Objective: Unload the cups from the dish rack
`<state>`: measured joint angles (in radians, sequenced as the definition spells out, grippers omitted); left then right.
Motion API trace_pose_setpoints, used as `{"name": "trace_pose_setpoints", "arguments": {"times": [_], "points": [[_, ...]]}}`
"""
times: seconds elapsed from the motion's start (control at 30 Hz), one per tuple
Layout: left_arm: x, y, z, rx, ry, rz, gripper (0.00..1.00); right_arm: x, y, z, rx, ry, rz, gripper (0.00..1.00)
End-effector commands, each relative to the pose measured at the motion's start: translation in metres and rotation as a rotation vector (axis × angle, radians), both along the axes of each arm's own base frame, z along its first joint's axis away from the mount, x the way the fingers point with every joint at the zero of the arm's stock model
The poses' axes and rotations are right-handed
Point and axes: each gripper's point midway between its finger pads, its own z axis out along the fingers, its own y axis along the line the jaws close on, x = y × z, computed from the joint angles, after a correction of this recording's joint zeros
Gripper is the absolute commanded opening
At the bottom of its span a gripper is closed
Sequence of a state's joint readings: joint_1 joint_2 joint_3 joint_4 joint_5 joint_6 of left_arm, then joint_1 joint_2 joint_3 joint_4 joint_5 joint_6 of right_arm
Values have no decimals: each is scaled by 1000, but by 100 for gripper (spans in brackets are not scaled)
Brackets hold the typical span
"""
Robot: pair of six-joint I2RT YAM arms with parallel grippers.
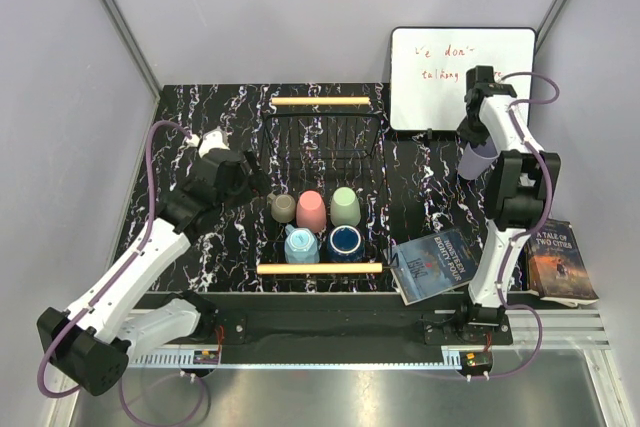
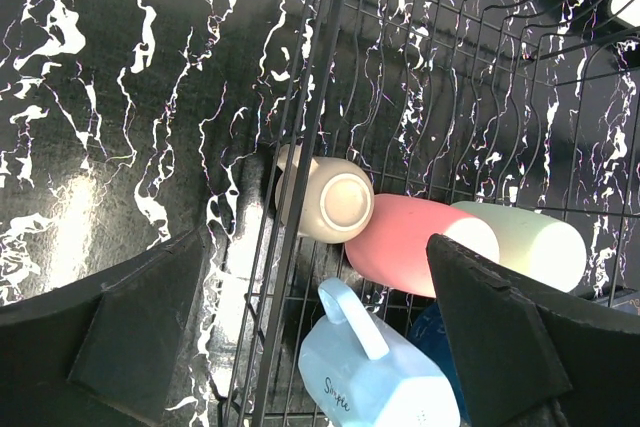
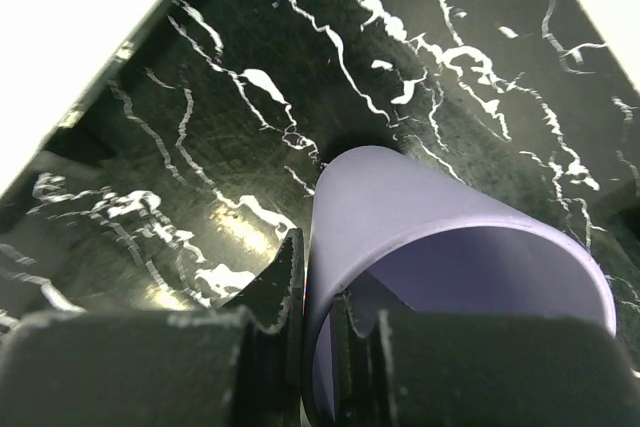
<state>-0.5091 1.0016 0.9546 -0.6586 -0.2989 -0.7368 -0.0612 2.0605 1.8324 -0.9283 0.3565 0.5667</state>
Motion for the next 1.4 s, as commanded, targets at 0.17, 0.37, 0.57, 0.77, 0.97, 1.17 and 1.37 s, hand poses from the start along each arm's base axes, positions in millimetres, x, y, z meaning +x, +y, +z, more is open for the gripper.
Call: {"name": "trace_pose_setpoints", "arguments": {"times": [0.17, 0.37, 0.57, 0.77, 0.97, 1.17, 1.37], "points": [[7, 4, 5, 20, -36, 14, 99, 14, -3, -30, -13, 7, -13, 0], [8, 0, 4, 14, -25, -1, 99, 10, 2, -38, 14, 9, -5, 7], [8, 2, 12, 13, -53, -3, 99, 8, 11, -24, 60, -53, -4, 55], [5, 8, 22, 13, -93, 23, 99, 10, 20, 24, 102, -192, 7, 73], [8, 7, 37, 14, -128, 15, 99, 11, 40, 112, 128, -400, 63, 81], [10, 3, 43, 14, -138, -9, 99, -14, 67, 183, 133, -541, 139, 82], [20, -24, 44, 75, -139, -132, 99, -63, 125, 209, 185, -628, 305, 82]]}}
